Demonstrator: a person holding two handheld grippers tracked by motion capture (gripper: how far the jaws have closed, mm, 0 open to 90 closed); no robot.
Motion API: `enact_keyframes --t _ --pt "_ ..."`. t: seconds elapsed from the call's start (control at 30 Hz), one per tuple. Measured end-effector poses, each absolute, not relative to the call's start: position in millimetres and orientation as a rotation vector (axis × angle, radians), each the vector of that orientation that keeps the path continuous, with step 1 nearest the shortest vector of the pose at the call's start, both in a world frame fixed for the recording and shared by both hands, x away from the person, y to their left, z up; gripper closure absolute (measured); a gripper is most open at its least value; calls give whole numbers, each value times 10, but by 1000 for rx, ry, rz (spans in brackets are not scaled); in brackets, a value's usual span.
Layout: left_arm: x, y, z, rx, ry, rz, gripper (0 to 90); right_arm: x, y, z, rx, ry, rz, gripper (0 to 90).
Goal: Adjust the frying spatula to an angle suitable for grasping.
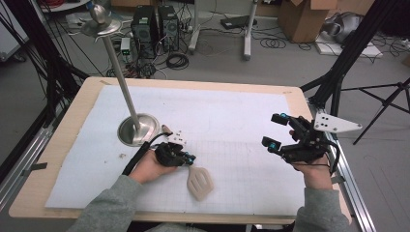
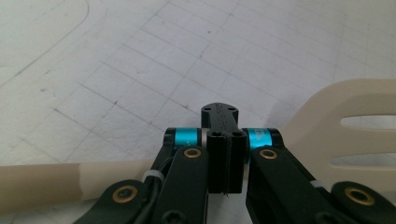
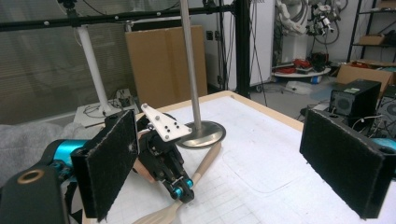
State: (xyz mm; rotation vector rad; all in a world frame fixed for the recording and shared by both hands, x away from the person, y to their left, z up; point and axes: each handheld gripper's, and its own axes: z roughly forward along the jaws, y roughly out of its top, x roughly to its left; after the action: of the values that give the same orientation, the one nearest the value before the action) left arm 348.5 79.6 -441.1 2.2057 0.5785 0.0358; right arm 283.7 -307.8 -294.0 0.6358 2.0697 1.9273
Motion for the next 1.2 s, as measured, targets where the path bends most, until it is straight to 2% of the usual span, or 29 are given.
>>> enact_keyframes --t 0.2,0.73,1.2 --pt "3447 833 -4377 2250 559 23 900 2825 -3085 -2936 634 2065 1930 107" --pt "3232 1141 -4389 2247 498 4 900 2834 -3075 -2940 632 2069 1925 108" --pt "3079 1357 -4397 2244 457 52 900 2834 -3067 -2942 632 2076 1922 108"
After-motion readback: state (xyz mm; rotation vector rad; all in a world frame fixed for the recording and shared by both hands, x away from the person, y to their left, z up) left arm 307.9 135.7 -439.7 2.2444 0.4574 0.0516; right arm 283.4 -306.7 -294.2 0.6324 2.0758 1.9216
